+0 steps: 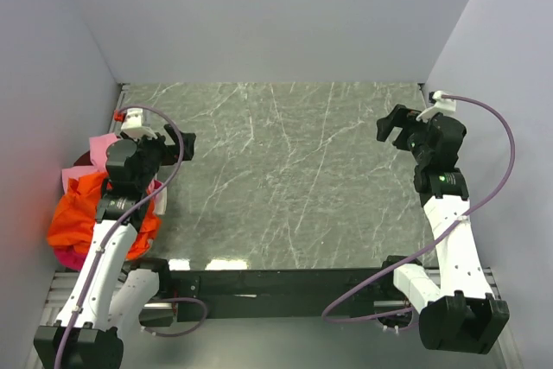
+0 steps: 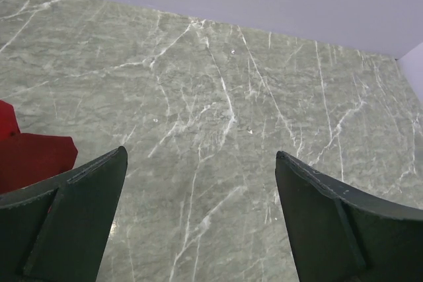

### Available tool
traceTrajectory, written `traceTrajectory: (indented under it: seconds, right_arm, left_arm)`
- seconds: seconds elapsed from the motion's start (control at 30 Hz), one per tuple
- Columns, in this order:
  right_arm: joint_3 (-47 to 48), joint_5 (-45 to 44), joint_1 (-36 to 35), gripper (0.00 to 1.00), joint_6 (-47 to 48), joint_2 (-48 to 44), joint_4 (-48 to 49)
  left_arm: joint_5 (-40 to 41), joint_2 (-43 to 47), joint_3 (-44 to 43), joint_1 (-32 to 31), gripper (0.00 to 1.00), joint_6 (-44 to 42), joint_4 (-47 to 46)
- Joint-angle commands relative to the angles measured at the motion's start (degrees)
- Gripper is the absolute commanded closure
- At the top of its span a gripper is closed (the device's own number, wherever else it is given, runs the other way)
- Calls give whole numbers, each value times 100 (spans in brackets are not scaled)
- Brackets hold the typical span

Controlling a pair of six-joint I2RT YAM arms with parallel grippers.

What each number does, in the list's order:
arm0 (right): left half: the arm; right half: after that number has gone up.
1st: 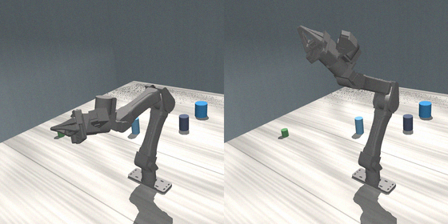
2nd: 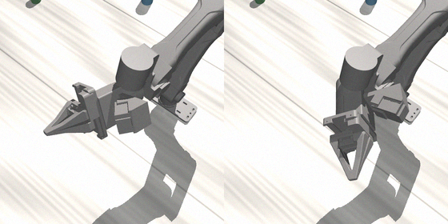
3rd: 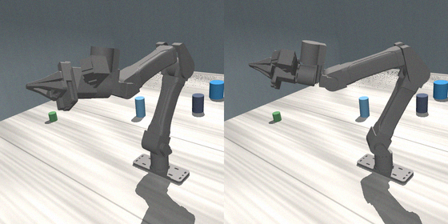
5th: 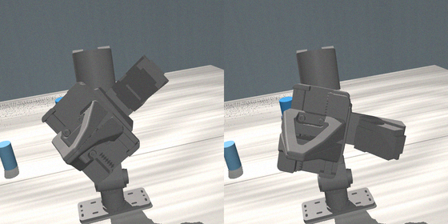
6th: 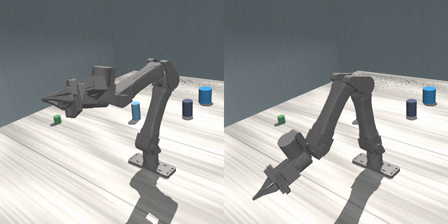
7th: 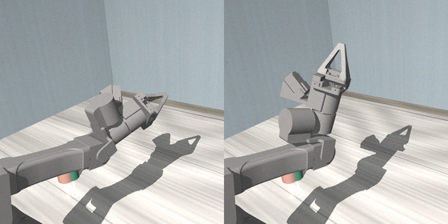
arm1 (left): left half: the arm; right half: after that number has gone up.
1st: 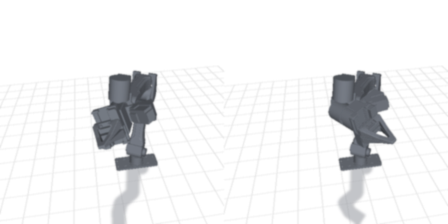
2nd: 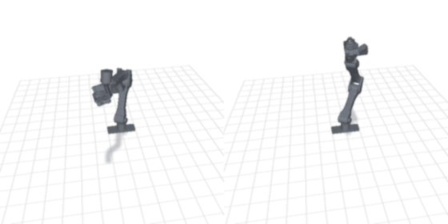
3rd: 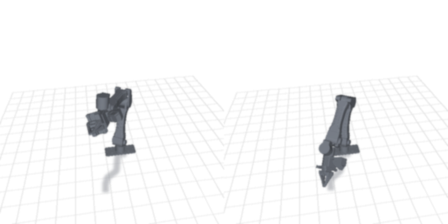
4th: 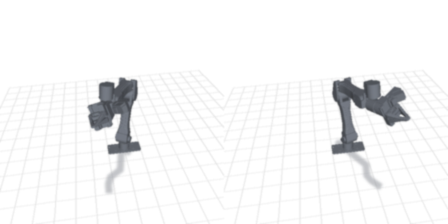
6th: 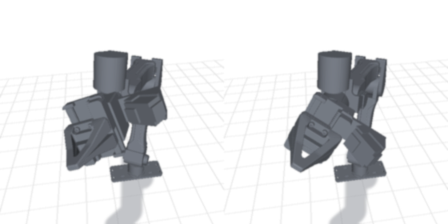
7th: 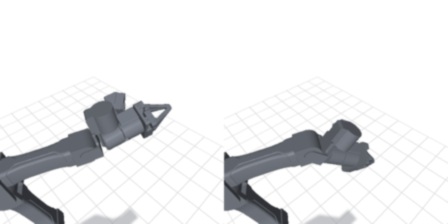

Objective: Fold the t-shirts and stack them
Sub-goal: Grab the tshirt from the pile

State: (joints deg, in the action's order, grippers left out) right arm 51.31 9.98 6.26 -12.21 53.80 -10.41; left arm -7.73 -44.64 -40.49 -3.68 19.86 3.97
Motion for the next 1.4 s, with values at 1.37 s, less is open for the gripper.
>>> traceTrajectory:
  seconds: [1.37]
  right_arm:
    - [72,3643,-345,2,3207,113,-1077]
  left_arm:
    - [4744,-422,-1585,8,30,4273,5634]
